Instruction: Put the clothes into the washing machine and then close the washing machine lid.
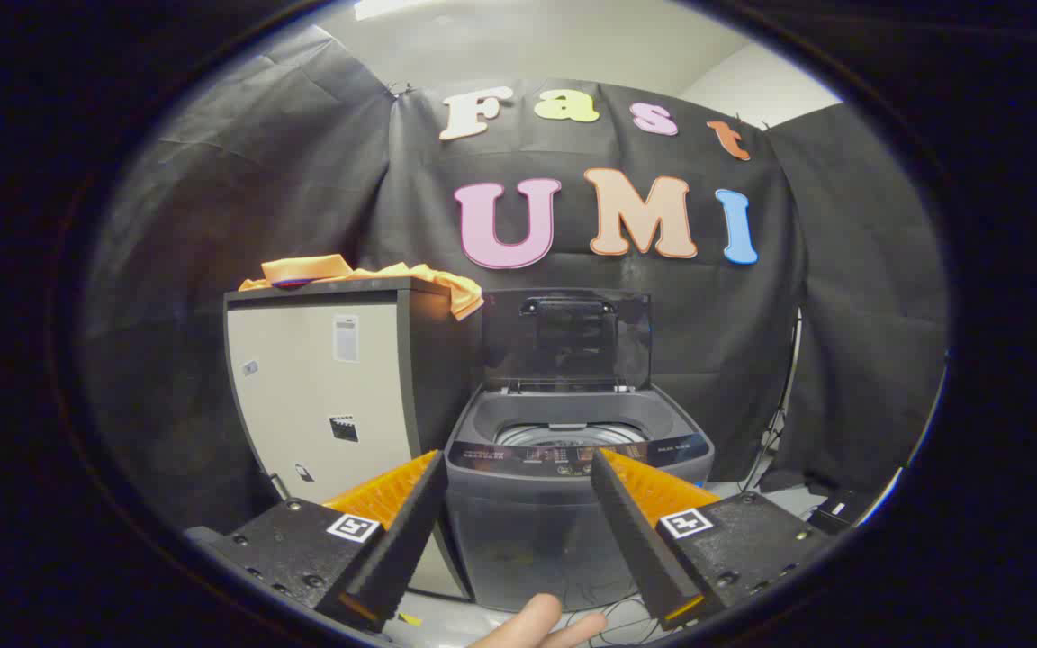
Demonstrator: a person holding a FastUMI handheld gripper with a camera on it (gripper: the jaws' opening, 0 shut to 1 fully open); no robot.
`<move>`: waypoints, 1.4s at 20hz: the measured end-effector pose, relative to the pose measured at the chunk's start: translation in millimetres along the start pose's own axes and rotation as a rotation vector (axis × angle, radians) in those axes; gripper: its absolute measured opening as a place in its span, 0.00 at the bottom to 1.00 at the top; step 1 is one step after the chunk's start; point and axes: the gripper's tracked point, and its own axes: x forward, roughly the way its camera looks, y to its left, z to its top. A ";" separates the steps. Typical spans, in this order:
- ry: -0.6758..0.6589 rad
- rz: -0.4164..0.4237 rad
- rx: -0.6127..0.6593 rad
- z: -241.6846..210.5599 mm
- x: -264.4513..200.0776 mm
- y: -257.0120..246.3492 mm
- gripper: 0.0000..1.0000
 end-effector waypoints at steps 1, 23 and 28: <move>0.001 -0.001 -0.001 -0.9 -0.2 0.0 0.97; 0.015 -0.027 -0.014 -11.0 -0.5 1.2 0.98; 0.022 -0.044 -0.017 -18.2 -0.6 5.0 0.98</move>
